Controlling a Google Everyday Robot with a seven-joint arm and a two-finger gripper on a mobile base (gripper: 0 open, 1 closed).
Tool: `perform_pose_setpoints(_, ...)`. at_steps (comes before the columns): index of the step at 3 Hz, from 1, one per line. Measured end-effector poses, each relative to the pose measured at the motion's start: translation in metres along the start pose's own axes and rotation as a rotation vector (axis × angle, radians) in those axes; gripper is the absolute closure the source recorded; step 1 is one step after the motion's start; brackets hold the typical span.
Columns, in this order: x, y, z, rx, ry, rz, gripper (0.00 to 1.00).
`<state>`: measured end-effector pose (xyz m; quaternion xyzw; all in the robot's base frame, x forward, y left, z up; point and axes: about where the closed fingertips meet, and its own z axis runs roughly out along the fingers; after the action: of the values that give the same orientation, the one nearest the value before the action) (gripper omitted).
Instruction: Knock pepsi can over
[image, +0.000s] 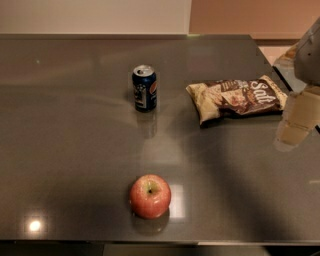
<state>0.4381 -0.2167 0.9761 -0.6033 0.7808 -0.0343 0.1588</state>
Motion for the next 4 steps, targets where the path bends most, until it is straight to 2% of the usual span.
perform_pose_setpoints(1,0.0,0.0,0.0,0.003,0.0,-0.001,0.0)
perform_pose_setpoints(2,-0.012,-0.014,0.009,0.0,-0.023,-0.015,0.0)
perform_pose_setpoints(3,-0.035,-0.038,0.028,0.006,-0.085,-0.008,0.0)
perform_pose_setpoints(4,-0.067,-0.066,0.052,0.016,-0.18,0.009,0.0)
